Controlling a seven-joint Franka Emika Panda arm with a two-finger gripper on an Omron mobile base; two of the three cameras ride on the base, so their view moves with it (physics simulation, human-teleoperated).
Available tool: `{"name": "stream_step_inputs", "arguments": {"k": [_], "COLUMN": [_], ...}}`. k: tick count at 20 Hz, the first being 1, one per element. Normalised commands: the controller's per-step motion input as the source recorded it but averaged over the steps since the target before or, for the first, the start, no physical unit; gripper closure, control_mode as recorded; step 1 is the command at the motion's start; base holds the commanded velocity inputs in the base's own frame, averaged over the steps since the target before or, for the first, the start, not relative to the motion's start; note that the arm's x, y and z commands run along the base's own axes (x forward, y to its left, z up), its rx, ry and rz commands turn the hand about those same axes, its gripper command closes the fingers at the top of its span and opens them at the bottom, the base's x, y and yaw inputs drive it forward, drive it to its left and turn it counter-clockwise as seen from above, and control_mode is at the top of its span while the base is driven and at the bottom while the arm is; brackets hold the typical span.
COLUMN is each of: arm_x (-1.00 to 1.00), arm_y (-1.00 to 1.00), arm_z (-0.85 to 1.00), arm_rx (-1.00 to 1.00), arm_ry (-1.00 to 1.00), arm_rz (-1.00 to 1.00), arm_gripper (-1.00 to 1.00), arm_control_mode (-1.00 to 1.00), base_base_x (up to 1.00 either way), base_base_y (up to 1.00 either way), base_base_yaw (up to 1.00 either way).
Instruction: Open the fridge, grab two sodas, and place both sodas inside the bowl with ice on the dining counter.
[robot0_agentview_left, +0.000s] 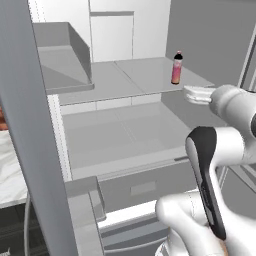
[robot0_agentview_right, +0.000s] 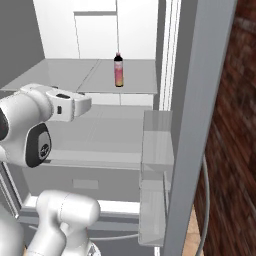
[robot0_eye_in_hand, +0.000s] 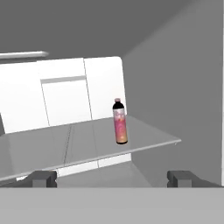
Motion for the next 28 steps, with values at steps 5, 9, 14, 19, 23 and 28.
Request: {"name": "stream_step_inputs", "arguments": {"k": [5,9,14,19,23,28], "arm_x": [0.09,0.34,0.41,0.40,0.43,0.57], "arm_y": [-0.21,-0.15,-0.02,0.00,0.00,0.03], "arm_z": [0.29,0.02,0.01,0.00,0.00,0.00], "arm_rx": [0.00,0.00,0.00,0.00,0.00,0.00], "arm_ry": [-0.02,0.00,0.05,0.12,0.07,0.01], "arm_rz": [-0.02,0.00,0.00,0.00,0.00,0.00], "arm_gripper": [-1.00,-1.00,-1.00,-1.00,-1.00,-1.00], "arm_control_mode": [-1.00,-1.00,-1.00,-1.00,-1.00,-1.00], "base_base_x": [0.00,0.00,0.00,0.00,0.00,0.00], "base_base_y": [0.00,0.00,0.00,0.00,0.00,0.00], "base_base_yaw": [0.00,0.00,0.00,0.00,0.00,0.00]}}
